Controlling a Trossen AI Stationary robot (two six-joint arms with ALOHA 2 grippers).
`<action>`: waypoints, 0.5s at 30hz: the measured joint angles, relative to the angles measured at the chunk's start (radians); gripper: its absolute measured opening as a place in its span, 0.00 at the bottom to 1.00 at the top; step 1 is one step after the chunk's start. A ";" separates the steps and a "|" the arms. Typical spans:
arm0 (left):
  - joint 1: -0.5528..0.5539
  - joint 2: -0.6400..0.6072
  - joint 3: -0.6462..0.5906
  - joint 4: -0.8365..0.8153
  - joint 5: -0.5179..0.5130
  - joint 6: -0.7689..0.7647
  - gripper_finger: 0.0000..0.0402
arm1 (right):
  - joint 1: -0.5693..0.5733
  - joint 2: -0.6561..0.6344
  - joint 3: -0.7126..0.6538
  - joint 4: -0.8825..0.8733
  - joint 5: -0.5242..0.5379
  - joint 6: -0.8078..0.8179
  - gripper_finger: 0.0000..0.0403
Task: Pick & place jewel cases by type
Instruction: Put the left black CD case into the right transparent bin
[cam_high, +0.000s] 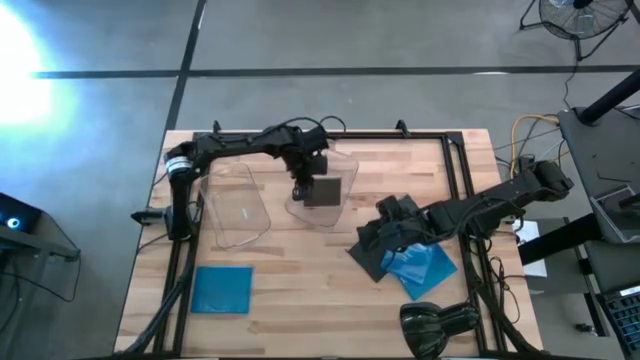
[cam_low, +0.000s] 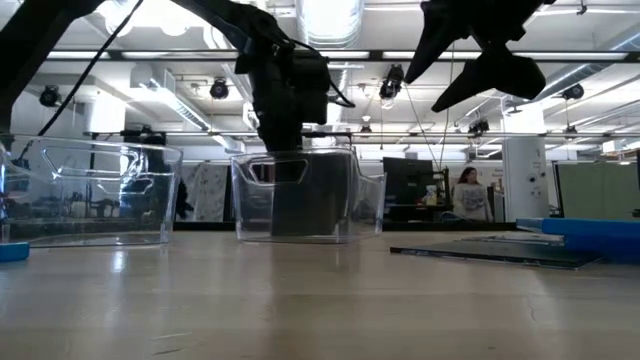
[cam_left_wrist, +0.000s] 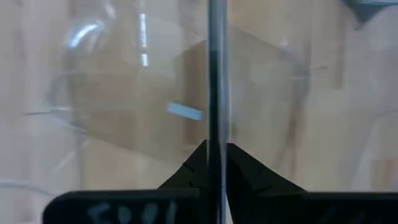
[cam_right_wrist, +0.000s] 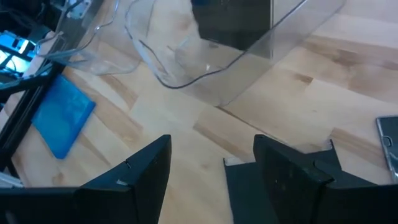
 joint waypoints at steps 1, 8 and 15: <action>0.000 0.000 0.000 0.011 -0.006 0.001 0.03 | -0.004 0.000 0.000 -0.003 0.000 0.007 0.56; -0.007 0.007 -0.001 0.088 -0.107 0.052 0.17 | -0.014 0.000 0.000 -0.005 0.004 0.010 0.56; -0.036 0.007 0.001 0.234 -0.472 0.190 0.33 | -0.014 0.000 0.000 -0.006 0.006 0.010 0.56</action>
